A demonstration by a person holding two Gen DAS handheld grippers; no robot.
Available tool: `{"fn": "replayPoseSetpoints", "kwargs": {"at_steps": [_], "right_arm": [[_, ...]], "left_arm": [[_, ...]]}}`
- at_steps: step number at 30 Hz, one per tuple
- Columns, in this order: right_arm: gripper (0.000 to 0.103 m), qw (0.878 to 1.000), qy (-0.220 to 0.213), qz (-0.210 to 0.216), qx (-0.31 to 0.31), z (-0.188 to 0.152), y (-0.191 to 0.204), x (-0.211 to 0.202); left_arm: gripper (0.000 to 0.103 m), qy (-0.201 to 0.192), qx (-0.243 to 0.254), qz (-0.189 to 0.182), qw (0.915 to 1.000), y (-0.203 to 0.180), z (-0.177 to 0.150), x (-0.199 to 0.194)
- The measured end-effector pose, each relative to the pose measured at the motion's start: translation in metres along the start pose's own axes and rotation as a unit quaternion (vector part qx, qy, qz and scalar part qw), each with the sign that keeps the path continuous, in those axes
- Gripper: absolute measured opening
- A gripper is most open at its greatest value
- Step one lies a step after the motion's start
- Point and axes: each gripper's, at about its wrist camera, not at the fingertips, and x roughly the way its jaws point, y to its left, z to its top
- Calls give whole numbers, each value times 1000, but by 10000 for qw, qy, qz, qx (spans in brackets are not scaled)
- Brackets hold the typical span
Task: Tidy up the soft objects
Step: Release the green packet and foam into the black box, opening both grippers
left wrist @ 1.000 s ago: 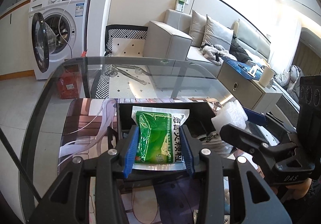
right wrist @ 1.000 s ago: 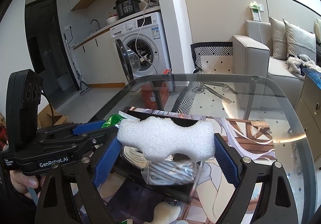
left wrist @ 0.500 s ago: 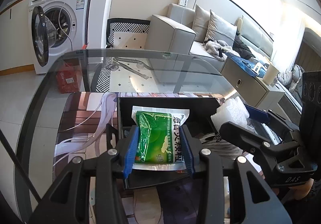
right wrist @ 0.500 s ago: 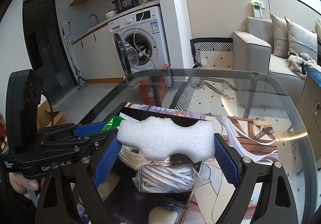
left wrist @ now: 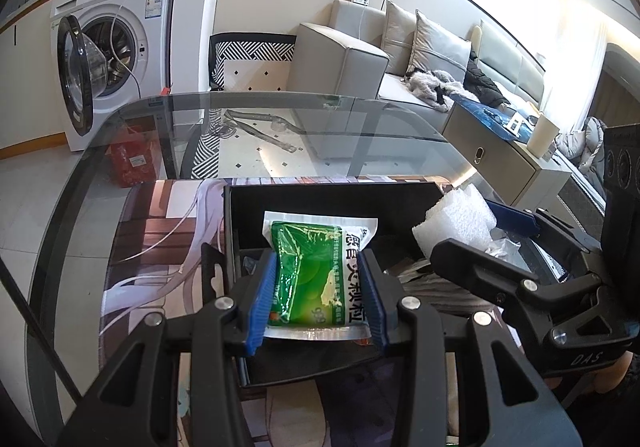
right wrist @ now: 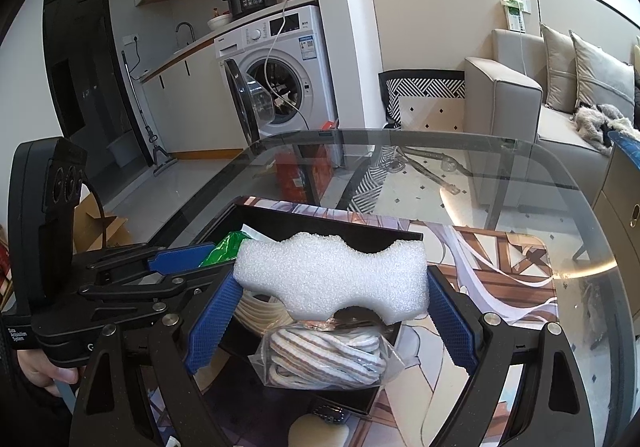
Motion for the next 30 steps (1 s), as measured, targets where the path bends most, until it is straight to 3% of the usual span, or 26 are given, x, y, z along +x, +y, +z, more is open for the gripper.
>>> {"fn": "replayPoseSetpoints", "kwargs": {"at_steps": [16,19,20,25,27,30], "right_arm": [[101,9998,-110,-156,-28,-7,2,-23],[101,9997,-143,-197,-1,-13,0,-32],[101,9997,-149,-209,8,-14,1,-34],[102,9995,-154,-283,76,-25,-2,-49],[102,9995,-121,-294,80,-30,-1,-53],[102,9994,-87,-319,54,-39,2,-59]], "left_arm": [[43,37,116,12,9999,-3,-5,-4],[57,7,159,-29,9999,-6,-6,-8],[67,-7,175,35,9998,-8,-6,-10],[86,-75,241,-26,9997,-13,-8,-22],[103,-177,250,82,9995,-14,-11,-29],[103,-334,166,94,9993,-11,-17,-40]]}}
